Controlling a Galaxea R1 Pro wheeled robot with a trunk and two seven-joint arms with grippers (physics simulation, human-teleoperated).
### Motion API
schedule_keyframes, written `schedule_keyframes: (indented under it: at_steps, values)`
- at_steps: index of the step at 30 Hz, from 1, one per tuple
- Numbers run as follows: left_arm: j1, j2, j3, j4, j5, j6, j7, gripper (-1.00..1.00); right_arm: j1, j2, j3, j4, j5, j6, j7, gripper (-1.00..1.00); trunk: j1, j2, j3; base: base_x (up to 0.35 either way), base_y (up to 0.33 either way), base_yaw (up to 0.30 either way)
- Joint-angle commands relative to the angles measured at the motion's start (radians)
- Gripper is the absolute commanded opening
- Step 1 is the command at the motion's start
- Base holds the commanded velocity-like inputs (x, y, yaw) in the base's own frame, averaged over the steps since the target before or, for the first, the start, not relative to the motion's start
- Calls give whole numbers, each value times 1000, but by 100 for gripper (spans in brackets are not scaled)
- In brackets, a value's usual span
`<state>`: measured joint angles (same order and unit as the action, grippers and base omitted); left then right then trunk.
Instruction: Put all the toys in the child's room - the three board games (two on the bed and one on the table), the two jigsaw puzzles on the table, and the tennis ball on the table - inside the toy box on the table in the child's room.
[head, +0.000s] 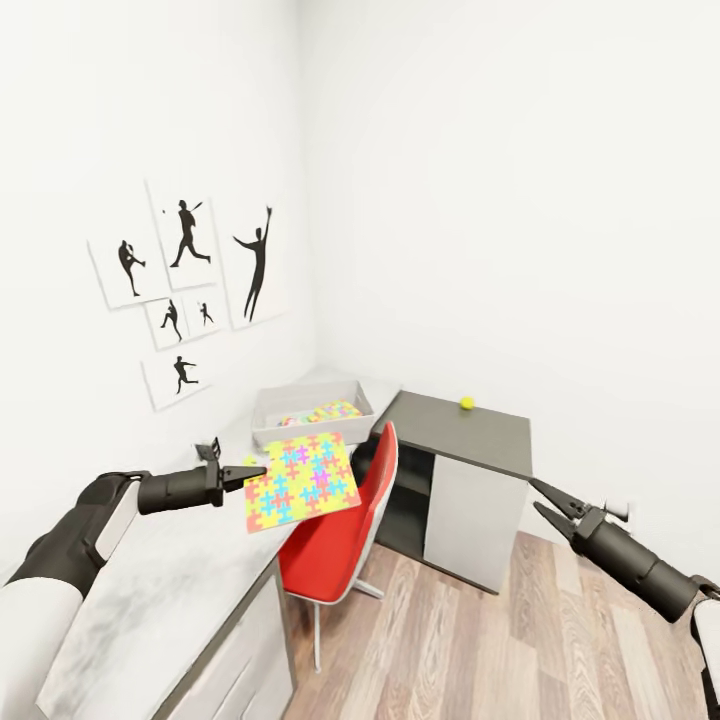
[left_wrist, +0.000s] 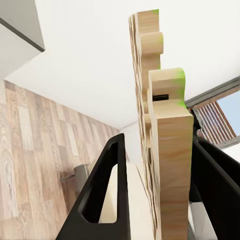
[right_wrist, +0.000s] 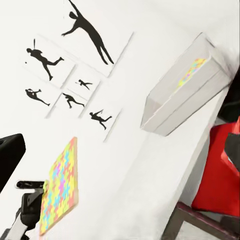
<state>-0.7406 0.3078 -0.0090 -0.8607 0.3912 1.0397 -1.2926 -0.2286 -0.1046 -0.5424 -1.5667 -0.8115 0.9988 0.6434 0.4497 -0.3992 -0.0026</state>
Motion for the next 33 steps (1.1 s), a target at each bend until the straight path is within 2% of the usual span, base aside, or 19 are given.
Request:
schedule_keyframes:
  at_steps: [1, 3, 5, 7, 10, 11, 13, 16, 20, 23, 29, 33]
  values:
    - [0, 2, -1, 0, 2, 7, -2, -100, -12, 0, 2, 3, 2, 17, -65, 100, 0, -1, 0, 16, -274, 0]
    - [0, 4, 1, 0, 1, 7, -2, -100, -29, -1, 6, 21, -4, 36, -229, 100, 0, -1, 0, 51, -236, 0]
    - [0, 7, 1, 0, 1, 7, -2, -100, -34, -3, 6, 34, -12, 46, -330, 100, 0, -1, 0, 83, -196, 0]
    - [0, 9, 1, 0, 1, 7, -2, -100, -32, -5, 4, 39, -39, 48, -380, 100, 0, -1, 0, 121, -160, 0]
    - [1, 11, 1, 0, 1, 7, -2, -100, -28, -7, 4, 39, -86, 48, -365, 100, 0, -1, 0, 151, -150, 0]
    - [1, 12, 1, 0, 2, 7, -2, -100, -22, -7, 3, 39, -107, 48, -337, 100, 0, -1, 0, 183, -184, 0]
    - [1, 12, 1, 0, 3, 7, -2, -100, -14, -7, 2, 35, -119, 48, -303, 100, 0, -1, 0, 194, -202, 0]
    - [1, 15, 2, 0, 2, 7, -3, -100, -9, -6, 2, 22, -125, 48, -282, 100, 0, -1, 0, 214, -209, 0]
    - [2, 37, 2, 0, 3, 7, -3, -100, -8, -3, 6, 15, -127, 46, -274, 100, 0, -1, 0, 270, -117, 109]
    - [3, 44, 3, 0, 4, 7, -2, -100, -7, -3, 8, 13, -127, 45, -273, 100, 0, -1, 0, 302, -32, 238]
    - [2, 47, 3, 1, 4, 7, -2, -100, -7, -3, 8, 13, -127, 44, -272, 100, 0, -1, 0, 313, -11, 263]
    - [3, 46, 3, 1, 3, 7, -2, -100, -7, -4, 8, 13, -127, 44, -270, 100, 0, -1, 0, 287, -151, 80]
